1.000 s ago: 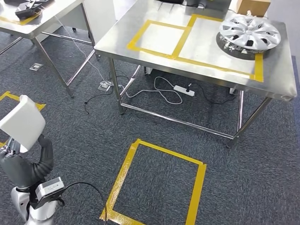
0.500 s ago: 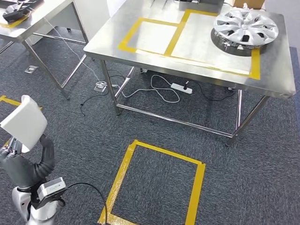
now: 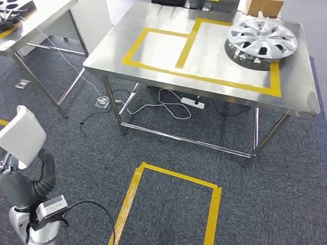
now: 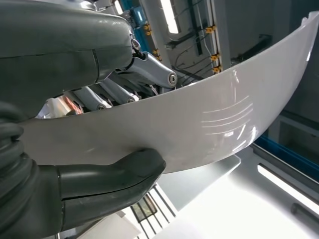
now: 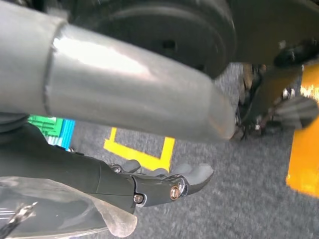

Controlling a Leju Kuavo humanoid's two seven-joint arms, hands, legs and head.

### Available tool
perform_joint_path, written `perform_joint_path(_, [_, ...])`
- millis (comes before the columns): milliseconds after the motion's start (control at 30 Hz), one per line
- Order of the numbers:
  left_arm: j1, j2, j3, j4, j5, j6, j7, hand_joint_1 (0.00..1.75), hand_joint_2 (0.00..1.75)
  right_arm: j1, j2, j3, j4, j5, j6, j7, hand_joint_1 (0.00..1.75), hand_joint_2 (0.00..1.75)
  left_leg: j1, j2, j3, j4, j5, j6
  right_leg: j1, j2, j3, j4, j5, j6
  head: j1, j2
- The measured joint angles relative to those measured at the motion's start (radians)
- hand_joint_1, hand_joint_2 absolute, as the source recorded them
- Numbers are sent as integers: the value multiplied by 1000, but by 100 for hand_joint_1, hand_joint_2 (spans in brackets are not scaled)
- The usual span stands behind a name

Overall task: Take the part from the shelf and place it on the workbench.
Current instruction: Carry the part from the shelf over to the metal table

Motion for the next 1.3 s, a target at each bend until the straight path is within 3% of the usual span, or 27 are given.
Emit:
perform_joint_path(33, [-1,-1,0,-1,0,0,0,175,175,-1,0,0,0,0,1,0,0,0,3,0,13,-7,-2,2,0,-3,-23,38,-9,5,4,0])
perform_joint_path(133, [0,-1,0,-2,-1,0,0,175,175,-4,0,0,0,0,2,-1,0,0,6,1,32,-13,-20,5,-8,-9,-143,196,-73,19,11,0])
perform_joint_path(167, [0,-1,0,-2,-1,0,0,175,175,-3,-1,0,0,0,2,-1,0,0,7,0,39,-13,-29,4,-10,-10,-173,218,-88,23,10,0])
perform_joint_path(200, [1,-1,0,-2,-1,0,0,175,175,-1,-1,0,0,0,2,0,0,0,7,-1,49,-12,-37,3,-11,-10,-188,209,-82,24,11,0])
perform_joint_path(233, [1,-1,0,-2,-1,0,0,175,175,1,-1,0,0,0,2,0,0,0,7,-1,62,-12,-48,2,-13,-11,-189,171,-52,26,11,0])
perform_joint_path(300, [2,-1,0,-1,-1,0,0,175,175,3,-1,0,0,3,1,-2,0,0,6,-1,91,-11,-69,-4,-13,-16,-169,53,46,24,10,0])
perform_joint_path(367, [1,-1,0,-2,-1,0,0,175,175,3,-1,0,1,10,-2,-6,0,0,5,1,104,-11,-87,-15,-9,-22,-151,-14,94,9,7,0])
perform_joint_path(433, [1,-1,0,-2,-1,0,0,175,175,2,-1,0,2,15,-7,-8,0,0,5,1,110,-7,-93,-27,-5,-22,-141,-23,90,-11,5,0])
perform_joint_path(500, [0,0,-1,-4,-1,0,0,175,175,2,-1,0,2,16,-11,-9,0,0,6,1,101,28,-94,-37,-8,-21,-121,-31,90,-24,4,0])
perform_joint_path(567, [0,0,0,-5,-2,0,0,175,175,2,-1,0,2,15,-15,-11,0,0,9,1,49,121,-112,-47,-12,-20,-98,-37,83,-32,1,0])
perform_joint_path(633, [2,0,0,-5,-2,0,0,175,175,0,-1,0,2,13,-20,-13,0,0,13,0,-28,235,-158,-55,-13,-18,-82,-37,69,-36,0,0])
perform_joint_path(700, [5,1,0,-5,-2,0,0,175,175,1,-1,-2,2,9,-24,-14,0,0,15,0,-76,274,-179,-58,-13,-15,-62,-37,53,-35,0,0])
perform_joint_path(733, [5,1,0,-5,-2,0,0,175,175,1,-1,-3,2,7,-25,-15,0,0,15,0,-79,246,-158,-57,-13,-12,-50,-37,44,-34,0,0])
perform_joint_path(800, [5,1,0,-5,-2,0,0,175,175,2,-1,-5,2,3,-26,-15,0,0,16,-12,-54,128,-63,-53,-13,-4,-29,-38,25,-27,0,0])
perform_joint_path(867, [8,2,1,-5,-2,0,0,175,175,-2,-1,-5,2,1,-26,-15,0,0,16,-35,-32,41,-17,-46,-12,8,-25,-36,10,-16,0,0])
perform_joint_path(933, [10,3,1,-5,-2,-2,0,175,175,-6,-1,-6,2,0,-26,-15,0,0,15,-45,-27,28,-28,-42,-12,13,-31,-33,4,-9,-1,0])
perform_joint_path(1067, [12,2,1,-5,-2,-2,0,175,175,-7,-1,-6,2,0,-26,-16,0,0,15,-36,-20,25,-16,-35,-13,18,-29,-36,-2,-2,-1,0])
perform_joint_path(1133, [11,1,0,-7,-2,-1,0,175,175,-7,-1,-8,2,2,-25,-19,0,0,16,-8,-3,16,-20,-17,-14,7,-88,65,-48,11,2,0])
perform_joint_path(1200, [9,0,0,-8,-1,-1,0,175,175,-6,-1,-11,2,5,-25,-21,0,0,14,18,15,10,-37,-4,-14,-9,-190,213,-88,20,5,0])
perform_joint_path(1233, [9,0,0,-8,-1,-1,0,175,175,-4,-1,-12,2,7,-25,-21,0,0,13,26,24,10,-45,-4,-13,-10,-217,237,-76,20,6,0])
perform_joint_path(1300, [9,0,0,-8,-1,-1,0,175,175,-1,-1,-13,2,9,-25,-21,0,0,11,36,41,10,-58,-4,-13,-12,-228,212,-24,18,6,0])
